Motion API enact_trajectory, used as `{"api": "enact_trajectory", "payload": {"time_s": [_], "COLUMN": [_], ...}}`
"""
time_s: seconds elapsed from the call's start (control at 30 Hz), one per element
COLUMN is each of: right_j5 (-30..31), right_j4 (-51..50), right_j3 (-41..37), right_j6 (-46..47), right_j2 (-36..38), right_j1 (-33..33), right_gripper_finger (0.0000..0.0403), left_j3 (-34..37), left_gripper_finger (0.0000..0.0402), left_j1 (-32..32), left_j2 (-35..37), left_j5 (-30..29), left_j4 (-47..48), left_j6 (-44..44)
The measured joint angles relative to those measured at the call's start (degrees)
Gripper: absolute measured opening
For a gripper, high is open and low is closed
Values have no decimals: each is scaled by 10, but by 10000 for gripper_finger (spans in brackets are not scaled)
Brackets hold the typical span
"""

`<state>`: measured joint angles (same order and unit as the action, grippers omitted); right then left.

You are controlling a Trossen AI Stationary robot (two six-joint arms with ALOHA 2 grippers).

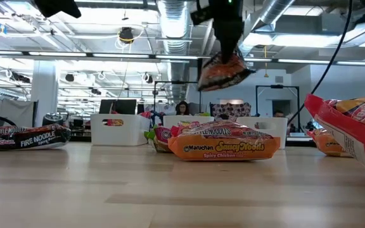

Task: Sort Maruchan noodles
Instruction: Put the bottom left black noodle pack into the right white bin

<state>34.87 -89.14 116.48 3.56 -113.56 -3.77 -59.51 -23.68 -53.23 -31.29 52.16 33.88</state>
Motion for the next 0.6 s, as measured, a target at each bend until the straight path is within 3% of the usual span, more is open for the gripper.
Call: {"api": "enact_trajectory", "payload": {"time_s": [0.1, 0.23, 0.43, 0.6], "right_j5": [0, 1, 0, -38], "right_j4": [8, 52, 252, 355], "right_j3": [-30, -133, -321, -410], "right_j6": [-28, -60, -193, -315], "right_j2": [19, 73, 193, 240], "right_j1": [-41, -100, -180, -225], "right_gripper_finger": [4, 4, 4, 5], "left_j3": [0, 0, 0, 0], "left_gripper_finger": [0, 0, 0, 0], "left_j1": [0, 1, 5, 25], "left_j2": [0, 0, 0, 0], "left_j5": [-17, -36, -60, -63], "left_j4": [0, 0, 0, 0], "left_j6": [0, 0, 0, 0]}}
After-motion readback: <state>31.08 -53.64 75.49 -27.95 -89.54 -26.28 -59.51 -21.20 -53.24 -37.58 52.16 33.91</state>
